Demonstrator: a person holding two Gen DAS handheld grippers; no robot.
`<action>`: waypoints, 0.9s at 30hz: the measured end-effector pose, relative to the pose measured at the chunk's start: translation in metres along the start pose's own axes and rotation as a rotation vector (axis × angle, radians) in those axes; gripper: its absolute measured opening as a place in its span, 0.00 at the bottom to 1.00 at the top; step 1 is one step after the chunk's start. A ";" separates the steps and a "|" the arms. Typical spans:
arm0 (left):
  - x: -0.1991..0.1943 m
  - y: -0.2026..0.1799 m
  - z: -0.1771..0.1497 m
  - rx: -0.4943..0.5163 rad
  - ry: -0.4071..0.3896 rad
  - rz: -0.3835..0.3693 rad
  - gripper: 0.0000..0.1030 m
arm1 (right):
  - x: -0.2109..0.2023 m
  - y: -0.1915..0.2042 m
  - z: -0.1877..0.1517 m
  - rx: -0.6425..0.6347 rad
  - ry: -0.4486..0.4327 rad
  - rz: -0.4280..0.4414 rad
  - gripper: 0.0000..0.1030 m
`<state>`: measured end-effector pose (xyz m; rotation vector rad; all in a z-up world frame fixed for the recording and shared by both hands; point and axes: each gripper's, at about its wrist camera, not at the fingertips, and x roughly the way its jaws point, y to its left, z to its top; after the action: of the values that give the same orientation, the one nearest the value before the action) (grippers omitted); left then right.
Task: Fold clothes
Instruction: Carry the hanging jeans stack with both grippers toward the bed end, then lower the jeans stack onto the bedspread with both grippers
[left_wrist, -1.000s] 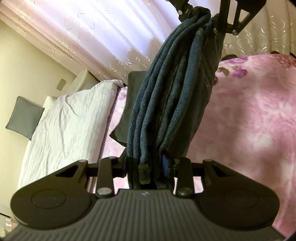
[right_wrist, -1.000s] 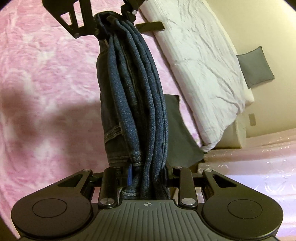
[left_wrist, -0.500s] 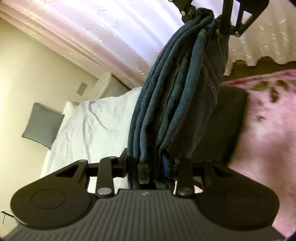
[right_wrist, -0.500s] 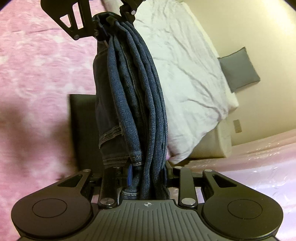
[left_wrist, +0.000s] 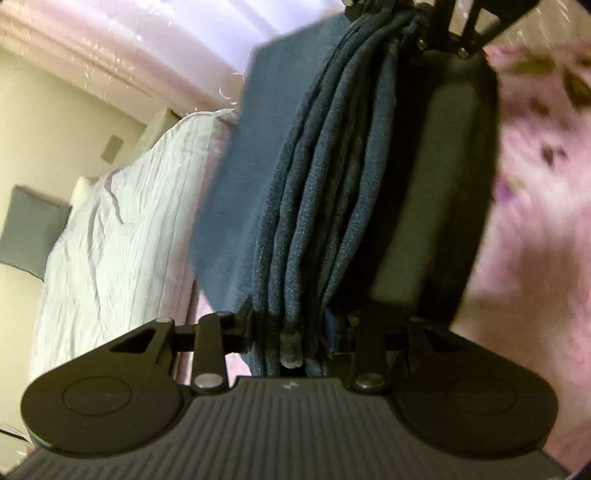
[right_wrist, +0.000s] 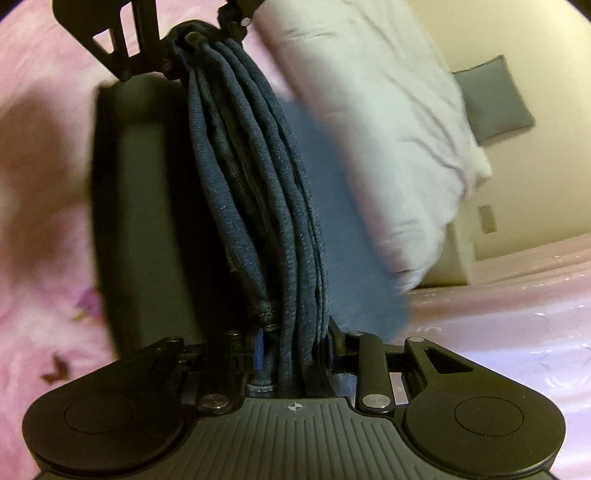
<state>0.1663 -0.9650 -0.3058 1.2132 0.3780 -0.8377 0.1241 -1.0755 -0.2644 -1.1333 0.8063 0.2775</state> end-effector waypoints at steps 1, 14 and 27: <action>-0.001 -0.005 -0.004 0.004 -0.008 0.006 0.31 | -0.001 0.008 -0.005 -0.004 -0.008 -0.005 0.28; 0.005 -0.029 -0.023 0.090 -0.048 0.063 0.29 | -0.003 0.032 -0.001 -0.012 0.000 -0.017 0.30; -0.028 -0.002 -0.049 -0.080 -0.020 -0.006 0.41 | -0.023 0.018 -0.034 0.263 0.026 0.028 0.58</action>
<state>0.1548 -0.9095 -0.3049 1.1290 0.3954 -0.8314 0.0827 -1.0933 -0.2672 -0.8807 0.8554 0.1743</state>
